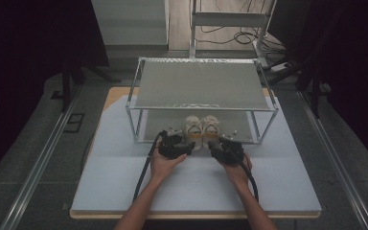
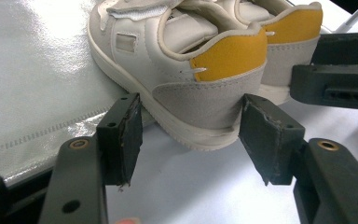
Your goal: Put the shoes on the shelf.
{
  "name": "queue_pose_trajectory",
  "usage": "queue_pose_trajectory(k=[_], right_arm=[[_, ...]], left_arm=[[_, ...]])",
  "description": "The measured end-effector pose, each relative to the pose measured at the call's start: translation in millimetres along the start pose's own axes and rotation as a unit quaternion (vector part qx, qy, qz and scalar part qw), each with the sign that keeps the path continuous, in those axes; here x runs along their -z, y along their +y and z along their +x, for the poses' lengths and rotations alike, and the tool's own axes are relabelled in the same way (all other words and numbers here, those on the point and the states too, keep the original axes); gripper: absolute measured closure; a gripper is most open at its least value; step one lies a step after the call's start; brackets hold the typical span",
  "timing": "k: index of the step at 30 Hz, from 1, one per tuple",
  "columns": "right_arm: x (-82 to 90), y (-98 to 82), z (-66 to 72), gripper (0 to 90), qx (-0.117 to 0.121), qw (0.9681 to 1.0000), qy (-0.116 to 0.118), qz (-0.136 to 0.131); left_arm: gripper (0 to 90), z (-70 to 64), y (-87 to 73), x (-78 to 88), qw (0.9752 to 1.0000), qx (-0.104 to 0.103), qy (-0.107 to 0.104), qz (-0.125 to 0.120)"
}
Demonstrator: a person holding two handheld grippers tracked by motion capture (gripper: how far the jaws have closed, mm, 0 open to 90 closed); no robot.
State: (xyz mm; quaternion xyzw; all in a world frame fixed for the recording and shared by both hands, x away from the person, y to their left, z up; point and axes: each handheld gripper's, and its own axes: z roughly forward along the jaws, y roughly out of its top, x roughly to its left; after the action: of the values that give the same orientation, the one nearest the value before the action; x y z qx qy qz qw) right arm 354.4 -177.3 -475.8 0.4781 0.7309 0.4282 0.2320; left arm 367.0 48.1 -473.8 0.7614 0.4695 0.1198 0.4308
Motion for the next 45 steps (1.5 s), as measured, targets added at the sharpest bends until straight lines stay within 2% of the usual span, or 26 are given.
queue_pose_trajectory(k=[10,18,23,26,28,31,45], right_arm=[[-10.3,2.5,-3.2,48.7,0.006,0.9999,-0.011,0.006],[-15.4,1.8,-7.1,49.2,-0.006,0.9999,-0.009,0.004],[-15.0,2.1,-6.7,49.5,-0.005,0.9999,-0.009,0.005],[-15.1,2.3,-6.8,49.6,-0.004,0.9999,-0.009,0.005],[-15.2,2.4,-7.2,49.6,-0.005,0.9999,-0.008,0.005],[-15.5,2.5,-7.2,49.6,-0.004,0.9999,-0.008,0.005],[-20.9,8.4,-9.0,48.1,-0.002,0.9999,-0.012,0.006]], left_arm=[[39.7,0.0,0.7,-1.0,1.0000,0.001,-0.002,0.002],[39.1,0.5,1.5,-2.4,1.0000,0.000,-0.001,0.001],[40.6,-0.1,7.0,-7.2,0.9999,-0.011,0.011,0.002],[40.3,1.4,10.8,-9.4,0.9999,-0.013,0.009,0.007],[40.7,2.5,12.1,-11.0,0.9997,-0.017,0.018,0.007],[40.5,6.0,14.0,-14.0,0.9999,-0.007,0.013,0.007],[40.9,8.0,16.4,-17.4,0.9999,-0.003,0.015,0.004]])
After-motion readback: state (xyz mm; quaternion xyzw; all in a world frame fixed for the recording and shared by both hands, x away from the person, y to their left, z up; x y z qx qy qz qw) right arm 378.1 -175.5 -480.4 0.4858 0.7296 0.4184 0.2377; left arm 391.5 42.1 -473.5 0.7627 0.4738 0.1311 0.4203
